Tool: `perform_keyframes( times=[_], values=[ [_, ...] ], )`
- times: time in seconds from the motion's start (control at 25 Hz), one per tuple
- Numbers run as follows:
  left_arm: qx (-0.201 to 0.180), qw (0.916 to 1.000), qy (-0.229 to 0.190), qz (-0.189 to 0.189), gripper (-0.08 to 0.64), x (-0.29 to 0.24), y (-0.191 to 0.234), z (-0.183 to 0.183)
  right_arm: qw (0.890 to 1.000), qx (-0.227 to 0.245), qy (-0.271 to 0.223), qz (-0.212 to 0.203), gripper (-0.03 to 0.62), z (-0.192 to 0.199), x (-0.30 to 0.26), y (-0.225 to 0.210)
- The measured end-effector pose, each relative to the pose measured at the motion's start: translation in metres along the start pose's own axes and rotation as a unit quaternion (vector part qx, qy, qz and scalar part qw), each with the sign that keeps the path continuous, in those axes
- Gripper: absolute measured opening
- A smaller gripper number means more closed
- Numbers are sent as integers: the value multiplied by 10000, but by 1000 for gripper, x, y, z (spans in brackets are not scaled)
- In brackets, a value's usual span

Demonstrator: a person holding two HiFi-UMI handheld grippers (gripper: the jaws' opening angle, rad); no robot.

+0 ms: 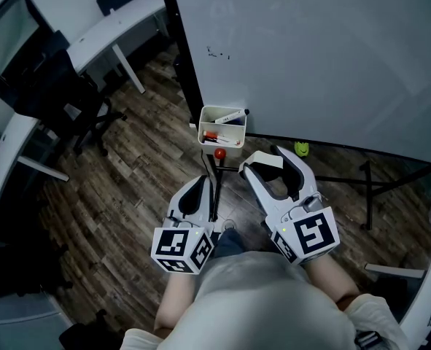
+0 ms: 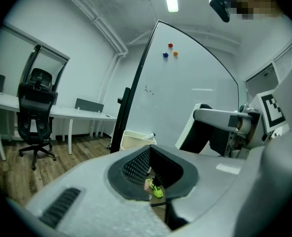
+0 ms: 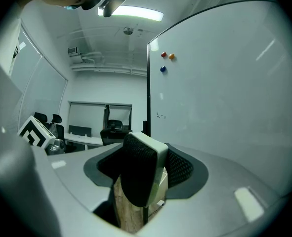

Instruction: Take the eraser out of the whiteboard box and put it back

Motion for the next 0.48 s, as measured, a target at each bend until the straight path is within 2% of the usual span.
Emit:
perform_keyframes(
  times=[0.48],
  values=[
    [-30,10000,58,-17,2,-24,27,-12,10000,24,49,-35,249,1,-42,-9]
  ],
)
Point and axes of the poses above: the fingertips, and each gripper's own axes: x backward along the fingers, y to its left, z out of its underside, the point moved 9 cm from there along x, backward along the fingers, and after that the axes turned 5 degrees about y, right-handed, at the moved point
